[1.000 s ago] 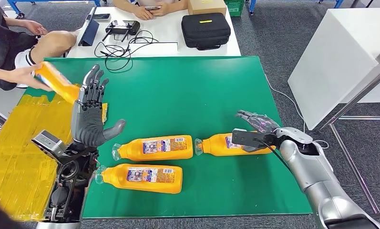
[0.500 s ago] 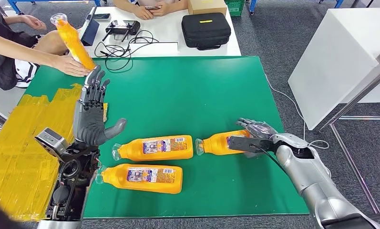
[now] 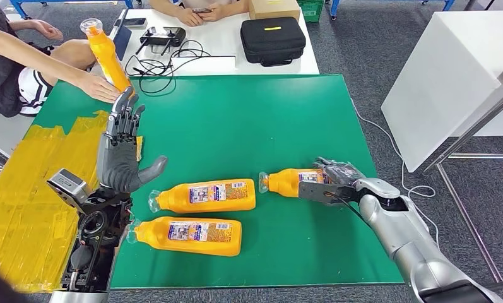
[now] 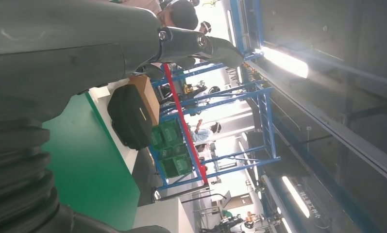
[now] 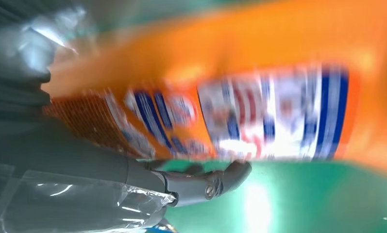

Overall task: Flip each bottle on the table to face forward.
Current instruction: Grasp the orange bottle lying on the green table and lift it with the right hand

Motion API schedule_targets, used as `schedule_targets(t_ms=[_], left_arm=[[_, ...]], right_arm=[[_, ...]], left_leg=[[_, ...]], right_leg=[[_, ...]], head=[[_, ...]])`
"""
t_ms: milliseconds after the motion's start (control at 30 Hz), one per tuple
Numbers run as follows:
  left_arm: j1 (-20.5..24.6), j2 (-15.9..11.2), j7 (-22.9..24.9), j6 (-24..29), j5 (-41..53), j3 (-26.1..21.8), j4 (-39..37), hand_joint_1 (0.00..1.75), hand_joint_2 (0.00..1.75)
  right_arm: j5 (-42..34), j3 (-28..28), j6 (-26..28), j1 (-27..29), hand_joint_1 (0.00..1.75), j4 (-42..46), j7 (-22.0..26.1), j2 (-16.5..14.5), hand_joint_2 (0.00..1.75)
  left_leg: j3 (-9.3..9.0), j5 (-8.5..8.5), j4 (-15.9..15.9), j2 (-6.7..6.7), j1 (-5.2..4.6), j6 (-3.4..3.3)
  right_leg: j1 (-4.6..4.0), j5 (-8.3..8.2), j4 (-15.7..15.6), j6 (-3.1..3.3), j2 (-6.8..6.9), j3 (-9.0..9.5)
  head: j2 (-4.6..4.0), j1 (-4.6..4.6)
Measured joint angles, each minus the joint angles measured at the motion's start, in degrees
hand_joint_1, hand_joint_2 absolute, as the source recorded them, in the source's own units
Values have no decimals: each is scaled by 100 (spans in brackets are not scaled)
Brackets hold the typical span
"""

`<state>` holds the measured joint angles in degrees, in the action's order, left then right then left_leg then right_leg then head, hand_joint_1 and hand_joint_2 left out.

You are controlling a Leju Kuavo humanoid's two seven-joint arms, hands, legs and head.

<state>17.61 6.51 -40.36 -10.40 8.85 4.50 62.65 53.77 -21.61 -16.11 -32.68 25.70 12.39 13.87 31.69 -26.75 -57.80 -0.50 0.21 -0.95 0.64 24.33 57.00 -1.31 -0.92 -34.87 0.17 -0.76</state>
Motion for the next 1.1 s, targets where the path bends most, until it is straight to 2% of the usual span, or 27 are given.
schedule_targets(t_ms=[167, 267, 400, 567, 700, 900, 1100], left_arm=[[26, 0, 1, 7, -6, -6, -52, 0, 175], [41, 0, 1, 32, -10, -12, -83, 0, 175], [15, 0, 0, 35, 9, -29, -87, 0, 175], [-164, 21, 66, 11, 258, -55, 17, 0, 175], [-252, 75, 241, -3, 530, -40, 185, 0, 175], [-254, 177, 838, -230, 434, 128, 397, 0, 175], [-228, 290, 1160, -562, 35, 407, 477, 0, 175]], right_arm=[[56, -18, 171, -37, 175, -112, -149, -75, 175], [134, -25, 578, -41, 175, -149, -435, -138, 175], [172, -20, 1424, -16, 175, -152, -843, -277, 175], [-105, 332, 2830, 277, 175, 420, -895, -543, 175], [-556, 821, 3359, 782, 175, 1491, -597, -829, 175], [-1577, 1468, 4128, 1510, 175, 2994, 498, -1339, 175], [-2162, 1589, 4081, 1859, 175, 3749, 1181, -1775, 175]], left_leg=[[-5, 0, 0, 1, 0, 0], [-5, 0, 0, 2, 0, 0], [-3, 1, 0, -1, 2, 1], [3, 1, 0, -3, 5, 1], [7, 0, 1, -7, 6, 1], [11, 1, 2, -11, 5, 1], [6, 1, 2, -5, 2, 1]], right_leg=[[0, 0, 0, 0, 0, 6], [1, 0, 0, 0, 0, 7], [0, 0, 1, 0, 0, 5], [-2, 1, 3, 0, 1, -1], [-4, 2, 3, 0, 3, -6], [-2, 2, 3, 0, 15, -7], [-1, 2, 2, 1, 12, -6]], head=[[0, 0], [0, 0], [0, -1], [0, -1], [0, -1], [0, 0], [0, -1]])
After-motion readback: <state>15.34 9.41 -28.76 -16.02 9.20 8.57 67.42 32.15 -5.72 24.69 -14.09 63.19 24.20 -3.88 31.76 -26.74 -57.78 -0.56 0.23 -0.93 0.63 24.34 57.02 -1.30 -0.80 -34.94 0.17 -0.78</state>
